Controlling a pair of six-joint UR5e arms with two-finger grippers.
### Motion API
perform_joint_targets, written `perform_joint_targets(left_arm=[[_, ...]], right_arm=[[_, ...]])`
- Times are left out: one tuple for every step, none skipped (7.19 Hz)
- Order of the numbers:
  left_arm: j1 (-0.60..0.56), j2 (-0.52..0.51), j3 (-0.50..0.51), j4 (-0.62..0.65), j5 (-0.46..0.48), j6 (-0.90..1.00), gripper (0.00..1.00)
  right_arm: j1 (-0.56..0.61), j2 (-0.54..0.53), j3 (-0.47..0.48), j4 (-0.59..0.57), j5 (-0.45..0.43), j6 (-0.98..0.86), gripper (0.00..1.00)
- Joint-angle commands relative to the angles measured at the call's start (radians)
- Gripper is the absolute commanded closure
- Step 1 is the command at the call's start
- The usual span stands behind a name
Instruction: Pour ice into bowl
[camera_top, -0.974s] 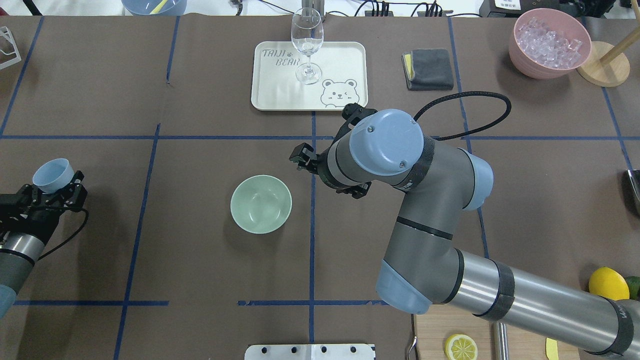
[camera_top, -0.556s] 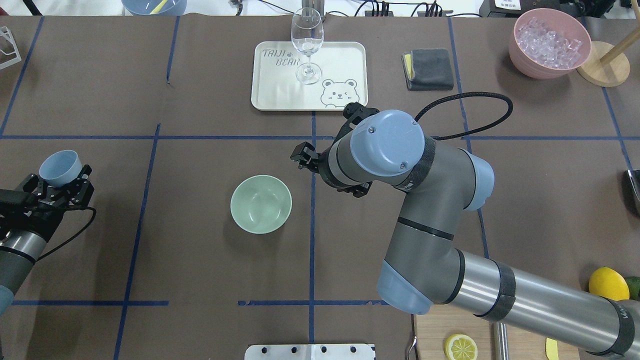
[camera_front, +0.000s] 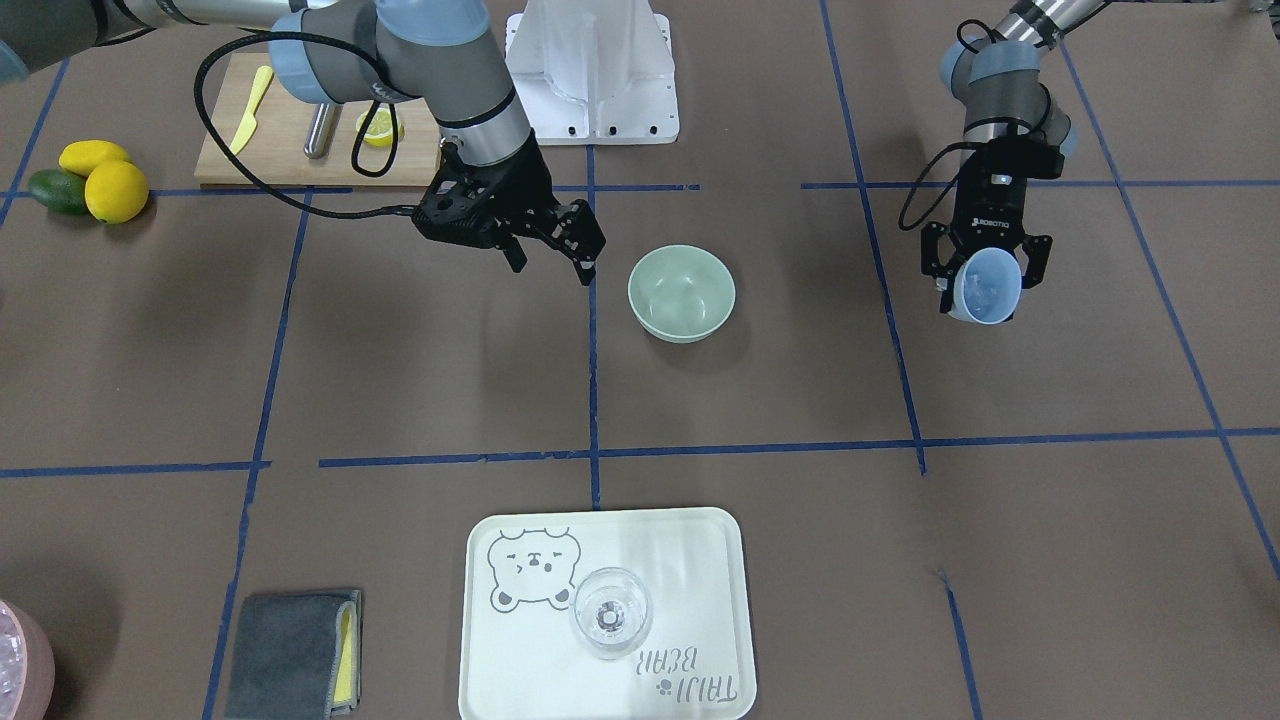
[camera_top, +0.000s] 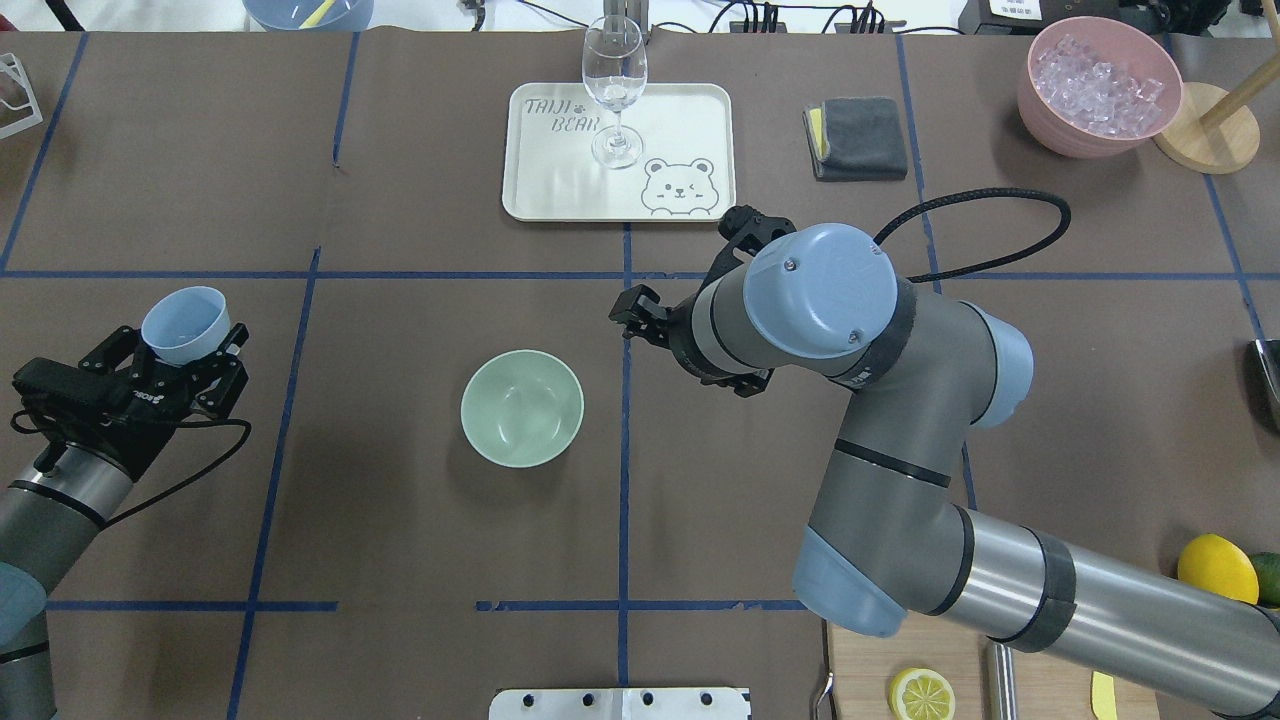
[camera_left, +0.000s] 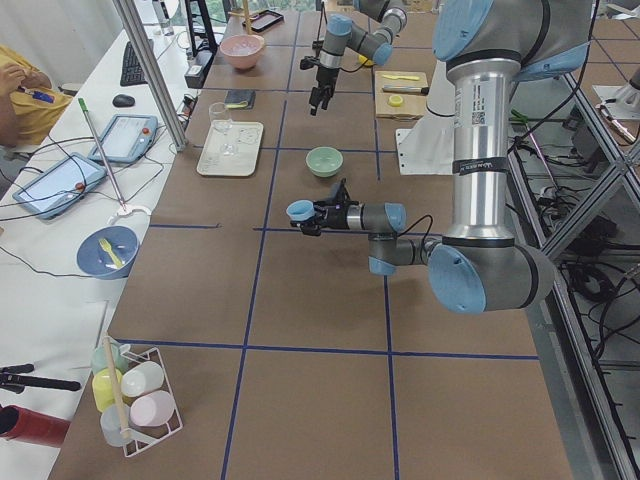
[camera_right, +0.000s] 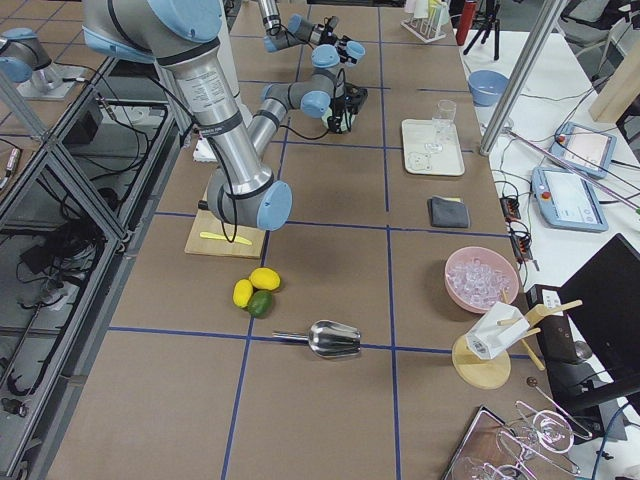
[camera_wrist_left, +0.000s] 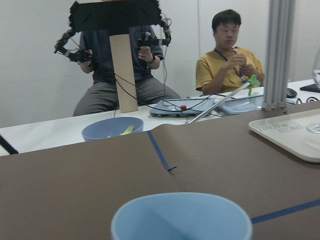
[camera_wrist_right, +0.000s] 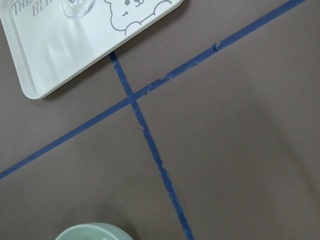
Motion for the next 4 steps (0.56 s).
perform_joint_targets(left_arm=[[0.002, -0.099, -0.063, 0.050, -0.170, 0.072, 1.00], [0.007, -0.137, -0.066, 0.126, -0.171, 0.120, 1.00], [0.007, -0.189, -0.064, 0.172, -0.167, 0.193, 1.00], [0.008, -0.203, -0.064, 0.179, -0.167, 0.298, 1.00]], right_arm=[[0.013, -0.018, 0.017, 0.000, 0.001, -0.002, 0.00], [0.016, -0.030, 0.017, 0.000, 0.000, 0.000, 0.00], [0.021, -0.039, 0.014, 0.001, 0.000, -0.002, 0.00], [0.032, -0.060, 0.021, 0.003, -0.002, -0.002, 0.00]])
